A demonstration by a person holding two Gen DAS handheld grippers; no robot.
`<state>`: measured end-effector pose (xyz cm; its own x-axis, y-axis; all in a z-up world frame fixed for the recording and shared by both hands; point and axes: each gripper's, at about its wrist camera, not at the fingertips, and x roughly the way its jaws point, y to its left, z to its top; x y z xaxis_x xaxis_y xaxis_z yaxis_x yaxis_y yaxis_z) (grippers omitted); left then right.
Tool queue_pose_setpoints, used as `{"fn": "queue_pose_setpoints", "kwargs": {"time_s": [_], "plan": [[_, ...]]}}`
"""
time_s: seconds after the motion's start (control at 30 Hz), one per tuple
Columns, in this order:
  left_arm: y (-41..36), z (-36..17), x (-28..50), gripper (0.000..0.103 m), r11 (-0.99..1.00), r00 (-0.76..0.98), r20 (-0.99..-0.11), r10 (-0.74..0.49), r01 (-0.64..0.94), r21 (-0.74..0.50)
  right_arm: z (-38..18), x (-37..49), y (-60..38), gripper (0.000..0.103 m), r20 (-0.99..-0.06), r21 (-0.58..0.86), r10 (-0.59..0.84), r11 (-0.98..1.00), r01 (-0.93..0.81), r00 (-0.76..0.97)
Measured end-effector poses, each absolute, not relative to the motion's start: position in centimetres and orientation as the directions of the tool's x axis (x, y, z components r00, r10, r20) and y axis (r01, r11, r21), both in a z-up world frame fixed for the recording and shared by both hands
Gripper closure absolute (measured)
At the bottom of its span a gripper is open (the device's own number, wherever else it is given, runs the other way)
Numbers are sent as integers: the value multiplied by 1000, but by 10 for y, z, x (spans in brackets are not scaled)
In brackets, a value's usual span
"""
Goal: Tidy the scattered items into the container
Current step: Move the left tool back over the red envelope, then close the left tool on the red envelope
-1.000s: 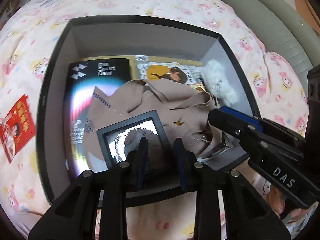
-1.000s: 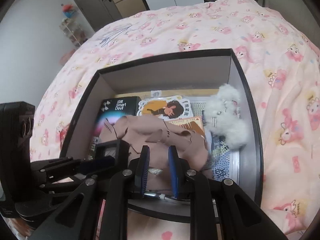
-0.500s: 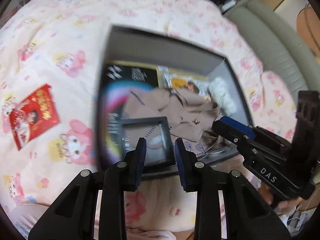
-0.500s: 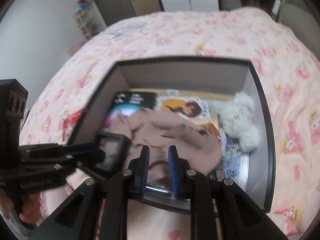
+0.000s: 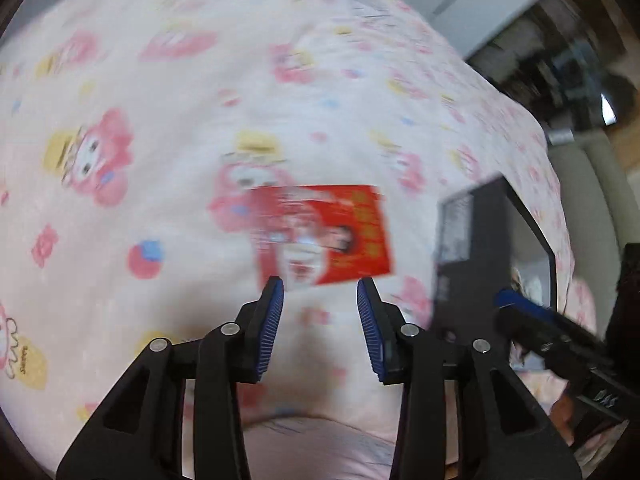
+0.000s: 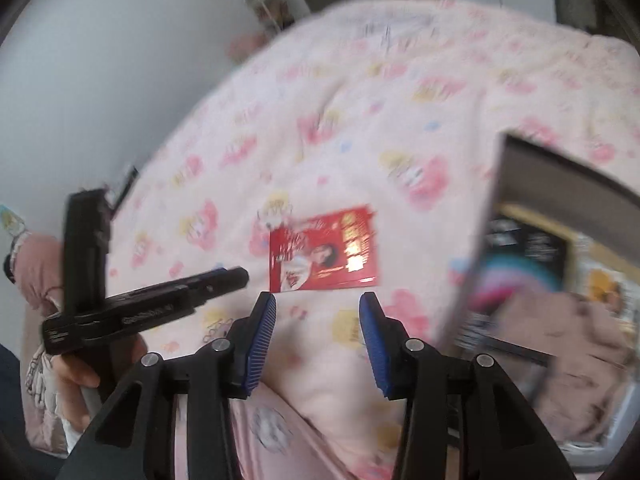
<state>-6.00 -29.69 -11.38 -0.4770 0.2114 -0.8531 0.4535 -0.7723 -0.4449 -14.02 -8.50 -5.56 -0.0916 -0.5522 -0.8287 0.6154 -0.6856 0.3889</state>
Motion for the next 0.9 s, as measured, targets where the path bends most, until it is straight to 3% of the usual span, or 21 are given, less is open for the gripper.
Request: {"fn": "queue_pose_setpoints", "kwargs": {"time_s": [0.4, 0.57, 0.7, 0.8, 0.9], "plan": [[-330, -177, -100, 63, -747, -436, -839, 325, 426, -511, -150, -205, -141, 60, -931, 229, -320, -886, 402, -174], [-336, -192, -112, 63, -724, -436, -831, 345, 440, -531, -167, -215, -137, 59, -927, 266, -330, -913, 311, -177], [-336, -187, -113, 63, -728, -436, -821, 369, 414, -547, -172, -204, -144, 59, -930, 300, -357, -875, 379, -88], [-335, -183, -113, 56, -747, -437, -827, 354, 401, -531, -166, -187, -148, 57, -926, 335, -377, -835, 436, -12], [-337, -194, -118, 56, -738, -412, -836, 362, 421, -527, -163, -187, -152, 57, -912, 343, -407, -822, 454, -47]]}}
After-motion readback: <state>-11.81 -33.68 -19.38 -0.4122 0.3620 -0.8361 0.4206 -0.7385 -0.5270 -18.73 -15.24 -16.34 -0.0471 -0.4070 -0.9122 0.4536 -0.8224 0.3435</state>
